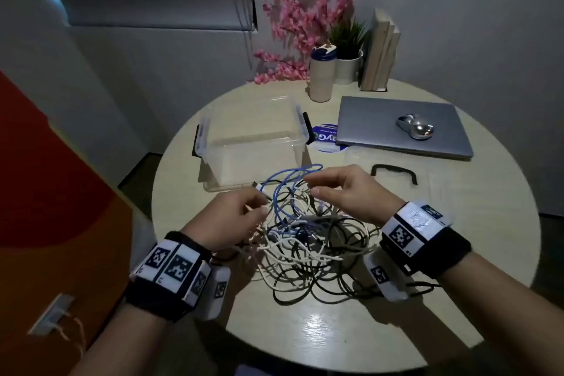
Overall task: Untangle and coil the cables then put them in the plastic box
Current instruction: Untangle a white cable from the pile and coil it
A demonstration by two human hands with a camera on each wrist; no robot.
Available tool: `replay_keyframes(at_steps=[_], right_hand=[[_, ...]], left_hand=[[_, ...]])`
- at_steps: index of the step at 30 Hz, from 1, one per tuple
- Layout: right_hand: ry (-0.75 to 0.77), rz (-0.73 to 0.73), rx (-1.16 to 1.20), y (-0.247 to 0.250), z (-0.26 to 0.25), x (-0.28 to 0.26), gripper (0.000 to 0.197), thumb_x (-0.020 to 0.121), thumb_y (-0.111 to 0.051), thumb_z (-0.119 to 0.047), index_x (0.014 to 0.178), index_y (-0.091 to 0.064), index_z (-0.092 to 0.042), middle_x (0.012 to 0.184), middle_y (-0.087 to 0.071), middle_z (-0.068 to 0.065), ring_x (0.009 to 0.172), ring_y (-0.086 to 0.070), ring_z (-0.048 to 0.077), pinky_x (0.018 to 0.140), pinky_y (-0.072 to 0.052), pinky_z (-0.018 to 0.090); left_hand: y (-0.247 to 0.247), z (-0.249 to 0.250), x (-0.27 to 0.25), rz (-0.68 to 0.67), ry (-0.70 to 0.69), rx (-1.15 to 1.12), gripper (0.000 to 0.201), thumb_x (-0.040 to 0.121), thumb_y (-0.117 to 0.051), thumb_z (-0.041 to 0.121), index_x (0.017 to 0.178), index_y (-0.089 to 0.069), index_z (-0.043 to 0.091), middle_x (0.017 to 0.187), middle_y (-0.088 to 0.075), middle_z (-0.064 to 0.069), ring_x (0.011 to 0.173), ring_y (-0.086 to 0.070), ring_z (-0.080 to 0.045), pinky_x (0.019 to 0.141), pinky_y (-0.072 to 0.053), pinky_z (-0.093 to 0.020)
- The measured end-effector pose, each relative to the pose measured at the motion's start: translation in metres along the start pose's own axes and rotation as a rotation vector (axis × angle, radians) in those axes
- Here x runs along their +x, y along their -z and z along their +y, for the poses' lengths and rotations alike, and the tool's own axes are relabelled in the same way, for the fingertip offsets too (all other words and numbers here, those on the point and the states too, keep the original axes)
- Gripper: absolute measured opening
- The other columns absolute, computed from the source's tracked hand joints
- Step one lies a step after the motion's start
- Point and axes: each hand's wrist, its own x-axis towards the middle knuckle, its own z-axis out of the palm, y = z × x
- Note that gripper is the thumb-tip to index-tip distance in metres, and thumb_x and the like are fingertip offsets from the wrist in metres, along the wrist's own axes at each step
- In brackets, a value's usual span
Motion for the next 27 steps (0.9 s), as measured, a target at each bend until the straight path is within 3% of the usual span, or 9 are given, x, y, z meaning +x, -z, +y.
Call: replay_keyframes(at_steps=[3,5,8,10,12,16,20,23,27], right_hand=[[-0.029,-0.049,-0.171,-0.011,0.008,-0.007,0.023,0.085,-0.068,-0.014,0.108,-0.071,-0.012,0.096,-0.068,-0.007,0.087,-0.062,-0.001,0.074,-0.043,0.002],[-0.037,-0.11,-0.263,-0.021,0.015,-0.013,0.021,0.082,-0.072,-0.019,0.103,-0.073,-0.014,0.09,-0.069,-0.008,0.083,-0.063,0.002,0.075,-0.046,0.011],[-0.061,-0.194,-0.389,-0.032,0.018,-0.022,0.023,0.076,-0.078,-0.027,0.097,-0.074,-0.018,0.086,-0.071,-0.006,0.076,-0.062,0.001,0.072,-0.047,0.018],[-0.053,-0.259,-0.503,-0.039,0.018,-0.026,0.016,0.076,-0.077,-0.029,0.085,-0.073,-0.017,0.076,-0.069,-0.004,0.067,-0.06,0.004,0.063,-0.046,0.021],[-0.013,-0.263,-0.582,-0.041,0.017,-0.027,0.013,0.082,-0.072,-0.025,0.071,-0.067,-0.019,0.064,-0.062,-0.005,0.058,-0.053,0.005,0.057,-0.04,0.022],[0.036,-0.102,-0.555,-0.033,0.011,-0.026,0.014,0.091,-0.059,-0.023,0.08,-0.061,-0.015,0.073,-0.06,0.0,0.063,-0.051,0.007,0.057,-0.039,0.023],[0.045,0.096,-0.429,-0.017,0.006,-0.025,0.016,0.097,-0.048,-0.024,0.084,-0.054,-0.017,0.081,-0.069,0.002,0.072,-0.063,0.017,0.066,-0.048,0.029],[0.074,0.2,-0.348,-0.006,-0.004,-0.025,0.016,0.099,-0.045,-0.024,0.087,-0.053,-0.016,0.077,-0.069,0.0,0.07,-0.061,0.019,0.067,-0.049,0.034],[0.204,0.305,-0.076,-0.002,-0.024,-0.028,0.015,0.101,-0.04,-0.019,0.087,-0.046,-0.017,0.071,-0.067,0.005,0.059,-0.054,0.018,0.056,-0.045,0.035]], left_hand=[[-0.011,-0.003,-0.005,-0.161,-0.045,0.089,0.016,0.081,-0.072,0.03,0.095,-0.069,0.024,0.089,-0.063,0.011,0.083,-0.061,-0.01,0.076,-0.052,-0.026],[-0.022,-0.011,-0.008,-0.215,-0.057,0.245,0.029,0.073,-0.079,0.034,0.1,-0.07,0.027,0.097,-0.059,0.011,0.088,-0.057,-0.008,0.081,-0.049,-0.025],[-0.033,-0.019,-0.01,-0.169,-0.05,0.308,0.027,0.071,-0.08,0.028,0.097,-0.07,0.025,0.099,-0.056,0.009,0.09,-0.055,-0.009,0.081,-0.048,-0.027],[-0.035,-0.018,-0.013,-0.094,-0.08,0.294,0.012,0.076,-0.077,0.021,0.083,-0.068,0.026,0.092,-0.058,0.008,0.082,-0.056,-0.008,0.074,-0.047,-0.024],[-0.036,-0.016,-0.015,-0.016,-0.122,0.258,0.015,0.08,-0.073,0.018,0.073,-0.062,0.026,0.083,-0.058,0.009,0.072,-0.055,-0.005,0.064,-0.042,-0.02],[-0.034,-0.017,-0.023,0.102,-0.118,0.169,0.015,0.085,-0.067,0.016,0.073,-0.059,0.019,0.075,-0.06,0.008,0.065,-0.055,-0.005,0.056,-0.037,-0.017],[-0.026,-0.027,-0.03,0.053,-0.065,0.25,0.012,0.08,-0.073,0.017,0.073,-0.064,0.015,0.076,-0.062,0.007,0.069,-0.057,-0.008,0.056,-0.041,-0.018],[-0.02,-0.034,-0.032,-0.084,0.022,0.34,0.02,0.077,-0.076,0.038,0.077,-0.069,0.02,0.081,-0.063,0.007,0.076,-0.058,-0.009,0.064,-0.045,-0.022],[-0.017,-0.04,-0.029,-0.107,0.098,0.341,0.059,0.084,-0.047,0.066,0.089,-0.073,0.013,0.088,-0.07,-0.006,0.081,-0.062,-0.015,0.074,-0.048,-0.029]])
